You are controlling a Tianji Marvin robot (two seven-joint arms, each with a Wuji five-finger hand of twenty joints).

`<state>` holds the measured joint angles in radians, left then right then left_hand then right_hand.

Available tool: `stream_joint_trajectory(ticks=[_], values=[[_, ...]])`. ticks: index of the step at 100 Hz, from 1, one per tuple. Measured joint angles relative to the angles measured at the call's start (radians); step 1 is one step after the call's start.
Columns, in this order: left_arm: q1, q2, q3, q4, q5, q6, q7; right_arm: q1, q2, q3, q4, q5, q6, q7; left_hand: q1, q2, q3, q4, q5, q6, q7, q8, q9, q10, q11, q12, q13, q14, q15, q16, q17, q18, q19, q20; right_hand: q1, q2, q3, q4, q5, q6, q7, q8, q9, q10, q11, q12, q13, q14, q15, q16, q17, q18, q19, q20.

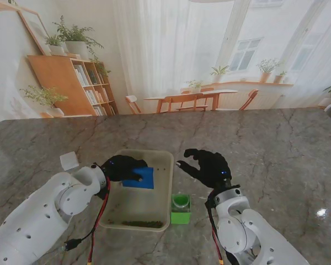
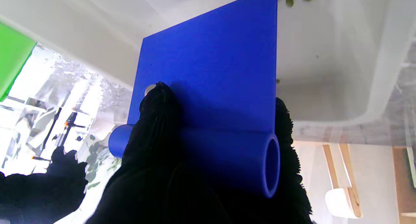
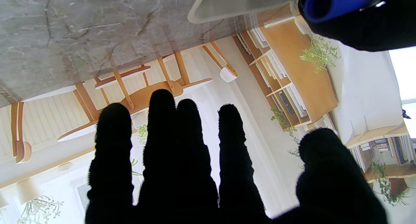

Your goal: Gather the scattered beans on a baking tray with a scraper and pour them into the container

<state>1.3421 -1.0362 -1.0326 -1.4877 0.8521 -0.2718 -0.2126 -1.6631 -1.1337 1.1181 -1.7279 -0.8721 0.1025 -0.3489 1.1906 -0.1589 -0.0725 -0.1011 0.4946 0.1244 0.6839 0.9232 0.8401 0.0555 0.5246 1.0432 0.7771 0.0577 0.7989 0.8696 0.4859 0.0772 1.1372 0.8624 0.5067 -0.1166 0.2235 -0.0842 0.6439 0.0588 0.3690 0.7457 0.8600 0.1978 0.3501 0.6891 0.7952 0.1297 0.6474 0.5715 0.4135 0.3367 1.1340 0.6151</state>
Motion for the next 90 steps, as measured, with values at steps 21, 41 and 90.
stream_joint_trajectory(ticks=[21, 41, 90], values=[[-0.039, 0.003, -0.010, 0.001, -0.004, -0.002, -0.014, -0.001, 0.000, 0.003, 0.000, -0.001, 0.002, 0.005, 0.000, 0.000, 0.001, 0.000, 0.000, -0.001, 0.001, 0.012, -0.001, 0.000, 0.008, 0.000, 0.000, -0.001, 0.000, 0.013, 0.000, -0.001, 0.000, 0.000, 0.001, 0.000, 0.000, 0.000, 0.000, 0.000, 0.000, 0.000, 0.000, 0.000, 0.000, 0.000, 0.000, 0.000, 0.000, 0.000, 0.000, 0.000, 0.000, 0.000], [-0.100, 0.002, 0.005, 0.055, -0.013, -0.008, -0.012, -0.001, 0.000, 0.005, -0.001, -0.001, 0.003, 0.012, 0.001, 0.001, 0.001, 0.000, -0.001, -0.001, 0.012, 0.013, -0.010, -0.004, 0.009, 0.000, -0.003, -0.010, 0.000, 0.013, 0.000, -0.011, 0.000, 0.000, 0.002, 0.000, 0.000, 0.000, 0.000, 0.000, 0.000, 0.000, 0.000, 0.000, 0.000, 0.000, 0.000, 0.000, 0.000, 0.000, -0.001, 0.000, 0.000, 0.000], [-0.279, -0.009, 0.140, 0.312, -0.055, -0.055, 0.094, -0.001, 0.002, 0.007, -0.005, -0.002, 0.006, 0.030, 0.004, 0.033, 0.002, 0.000, -0.043, -0.005, 0.041, 0.026, -0.045, -0.015, 0.010, 0.000, -0.015, -0.020, -0.010, 0.013, 0.000, -0.023, -0.012, 0.000, 0.002, 0.000, 0.000, 0.000, 0.000, 0.000, 0.000, 0.000, 0.000, 0.000, 0.000, 0.000, 0.000, 0.000, 0.000, 0.000, -0.001, 0.000, 0.000, 0.000]])
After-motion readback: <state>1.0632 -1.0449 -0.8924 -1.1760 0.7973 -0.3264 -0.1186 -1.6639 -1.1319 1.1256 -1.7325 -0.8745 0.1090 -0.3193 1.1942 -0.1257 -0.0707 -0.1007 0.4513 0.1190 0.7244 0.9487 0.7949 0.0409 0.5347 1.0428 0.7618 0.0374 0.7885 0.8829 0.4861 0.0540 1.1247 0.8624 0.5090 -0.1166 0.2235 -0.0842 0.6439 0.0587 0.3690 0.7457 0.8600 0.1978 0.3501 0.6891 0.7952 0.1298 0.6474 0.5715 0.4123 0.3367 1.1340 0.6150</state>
